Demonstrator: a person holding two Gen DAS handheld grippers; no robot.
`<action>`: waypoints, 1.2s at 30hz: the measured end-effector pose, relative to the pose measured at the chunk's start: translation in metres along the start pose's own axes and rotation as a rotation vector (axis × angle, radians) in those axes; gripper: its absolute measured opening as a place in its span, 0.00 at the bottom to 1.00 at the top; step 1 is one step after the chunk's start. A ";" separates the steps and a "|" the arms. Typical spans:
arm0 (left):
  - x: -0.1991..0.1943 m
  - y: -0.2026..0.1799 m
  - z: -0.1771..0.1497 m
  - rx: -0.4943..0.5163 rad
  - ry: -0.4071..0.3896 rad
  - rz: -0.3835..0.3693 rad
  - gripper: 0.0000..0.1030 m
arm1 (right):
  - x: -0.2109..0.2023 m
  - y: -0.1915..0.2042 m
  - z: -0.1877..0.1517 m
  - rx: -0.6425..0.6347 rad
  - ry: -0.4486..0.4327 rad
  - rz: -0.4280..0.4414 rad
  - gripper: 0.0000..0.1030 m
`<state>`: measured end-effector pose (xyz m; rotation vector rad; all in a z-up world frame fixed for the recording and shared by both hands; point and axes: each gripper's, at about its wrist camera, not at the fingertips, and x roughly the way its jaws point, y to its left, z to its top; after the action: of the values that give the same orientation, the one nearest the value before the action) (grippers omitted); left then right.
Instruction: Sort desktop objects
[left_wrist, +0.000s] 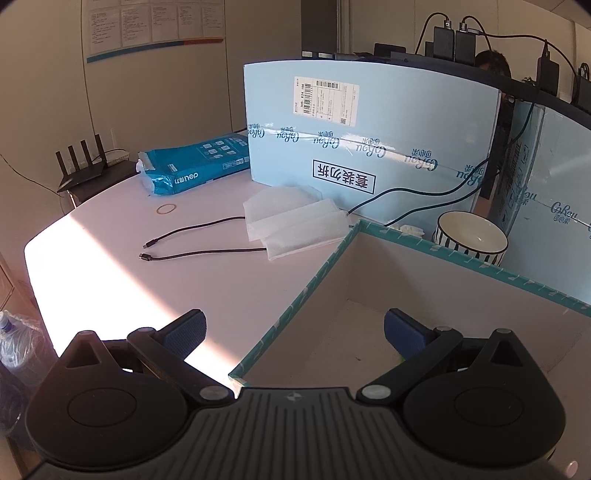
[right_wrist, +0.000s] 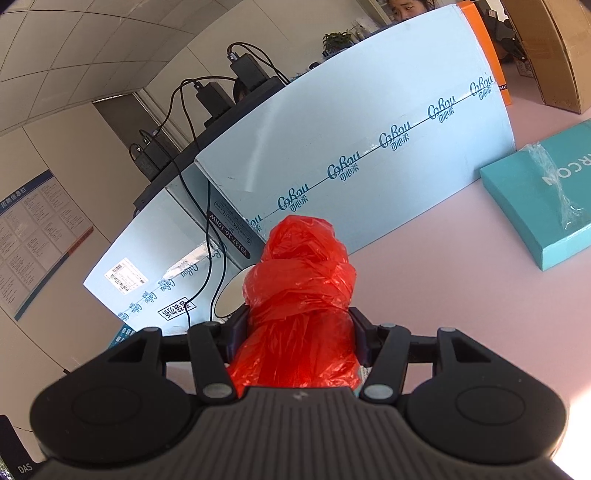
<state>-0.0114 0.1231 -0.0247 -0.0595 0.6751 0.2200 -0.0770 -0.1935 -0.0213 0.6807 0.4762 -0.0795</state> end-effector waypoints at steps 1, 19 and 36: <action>0.001 0.000 0.000 -0.004 0.005 -0.005 1.00 | 0.001 0.003 -0.001 -0.005 0.004 0.005 0.56; 0.007 0.003 0.000 -0.027 0.046 -0.019 1.00 | 0.014 0.034 -0.026 -0.084 0.083 0.072 0.57; 0.010 0.003 0.002 -0.032 0.041 -0.009 1.00 | 0.029 0.054 -0.046 -0.148 0.166 0.115 0.57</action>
<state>-0.0032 0.1283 -0.0291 -0.0983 0.7117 0.2212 -0.0576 -0.1202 -0.0338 0.5706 0.5951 0.1202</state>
